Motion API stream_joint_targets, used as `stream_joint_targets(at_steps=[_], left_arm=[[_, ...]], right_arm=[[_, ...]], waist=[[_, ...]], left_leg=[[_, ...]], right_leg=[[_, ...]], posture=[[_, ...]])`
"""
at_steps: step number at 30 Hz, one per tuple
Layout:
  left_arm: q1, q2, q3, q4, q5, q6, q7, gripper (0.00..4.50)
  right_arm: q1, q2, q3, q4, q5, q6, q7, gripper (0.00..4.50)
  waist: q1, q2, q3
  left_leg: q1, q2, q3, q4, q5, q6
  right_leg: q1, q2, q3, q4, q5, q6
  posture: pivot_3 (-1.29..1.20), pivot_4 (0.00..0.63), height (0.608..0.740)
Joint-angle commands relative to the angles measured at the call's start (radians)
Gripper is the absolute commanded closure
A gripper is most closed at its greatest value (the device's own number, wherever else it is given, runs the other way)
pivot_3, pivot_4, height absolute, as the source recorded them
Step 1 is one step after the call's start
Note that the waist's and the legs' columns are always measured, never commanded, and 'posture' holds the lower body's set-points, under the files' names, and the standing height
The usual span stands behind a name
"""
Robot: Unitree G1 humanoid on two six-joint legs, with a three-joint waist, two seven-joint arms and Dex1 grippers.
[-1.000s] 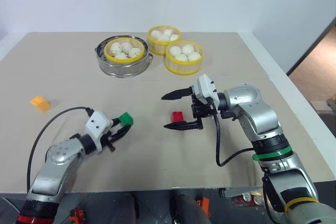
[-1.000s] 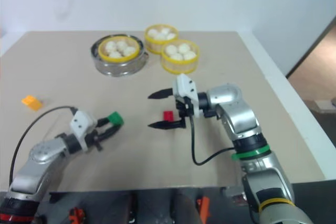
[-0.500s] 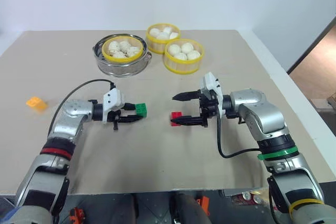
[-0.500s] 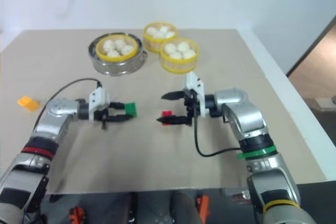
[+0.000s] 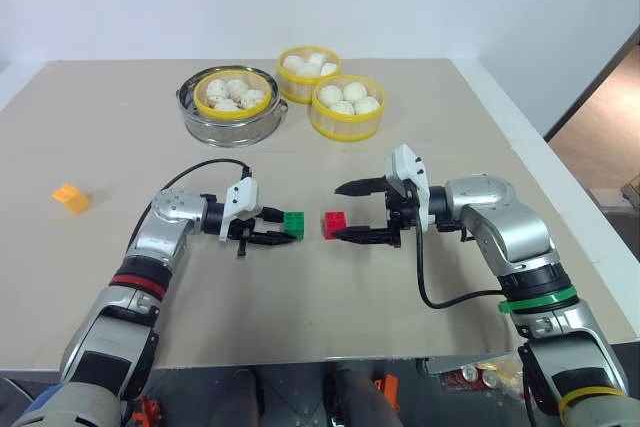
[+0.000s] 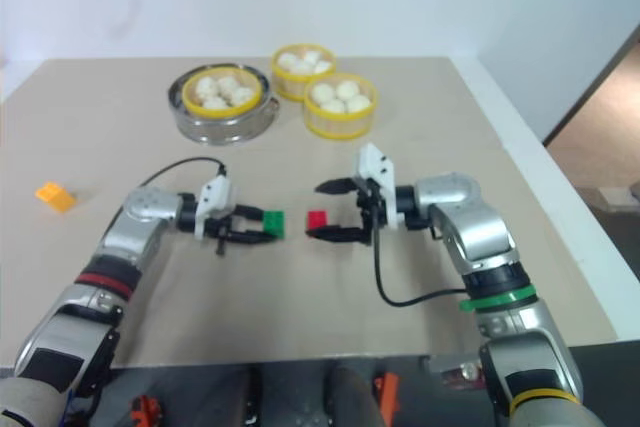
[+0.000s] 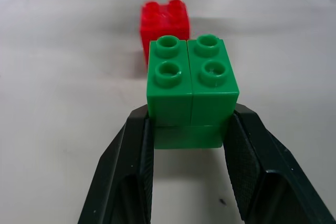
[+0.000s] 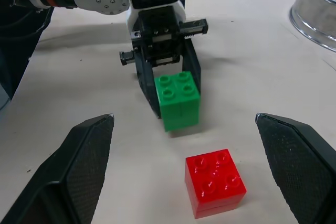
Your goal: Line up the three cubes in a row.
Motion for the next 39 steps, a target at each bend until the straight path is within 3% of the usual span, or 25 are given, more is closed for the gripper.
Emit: stream_joint_targets(at_steps=[1, 14, 34, 35, 39], left_arm=[[-0.003, 0.013, 0.003, -0.035, 0.007, -0.003, -0.017, 3.2], [-0.01, -0.006, 0.019, 0.027, 0.045, -0.016, 0.056, 3.2], [-0.027, 0.012, -0.009, 0.09, 0.098, -0.063, 0.032, 3.2], [-0.03, 0.011, -0.007, 0.092, 0.097, -0.059, 0.035, 2.15], [-0.039, 0.014, -0.004, 0.103, 0.104, -0.074, 0.039, 0.87]], right_arm=[[0.002, -0.014, -0.034, -0.049, 0.015, 0.0, -0.006, 0.0], [0.019, -0.023, -0.027, -0.062, 0.008, -0.015, -0.015, 0.0], [0.03, -0.027, -0.022, -0.055, 0.0, -0.03, -0.015, 0.0], [0.031, -0.027, -0.021, -0.055, -0.001, -0.031, -0.015, 0.0], [0.032, -0.026, -0.021, -0.053, -0.004, -0.036, -0.015, 0.0]], waist=[[0.0, 0.0, 0.0], [0.0, 0.0, 0.0], [-0.001, 0.0, 0.0], [-0.001, 0.0, 0.0], [-0.001, 0.0, 0.0]], left_leg=[[0.0, 0.0, 0.0, 0.001, 0.0, 0.0], [0.0, 0.0, 0.0, 0.004, 0.0, 0.0], [0.001, 0.0, 0.0, 0.004, 0.0, 0.0], [0.001, 0.0, 0.0, 0.004, 0.0, 0.0], [0.001, 0.0, 0.0, 0.004, 0.0, 0.0]], right_leg=[[0.0, 0.0, 0.0, 0.001, 0.0, 0.0], [0.0, 0.0, 0.0, 0.004, 0.0, 0.0], [0.0, 0.0, 0.0, 0.004, 0.0, 0.0], [0.0, 0.0, 0.0, 0.004, 0.0, 0.0], [0.0, 0.0, 0.001, 0.004, 0.0, 0.0]], posture=[[0.0, 0.15, 0.74], [0.0, 0.15, 0.74], [0.0, 0.15, 0.74], [0.0, 0.15, 0.74], [0.0, 0.15, 0.74]])
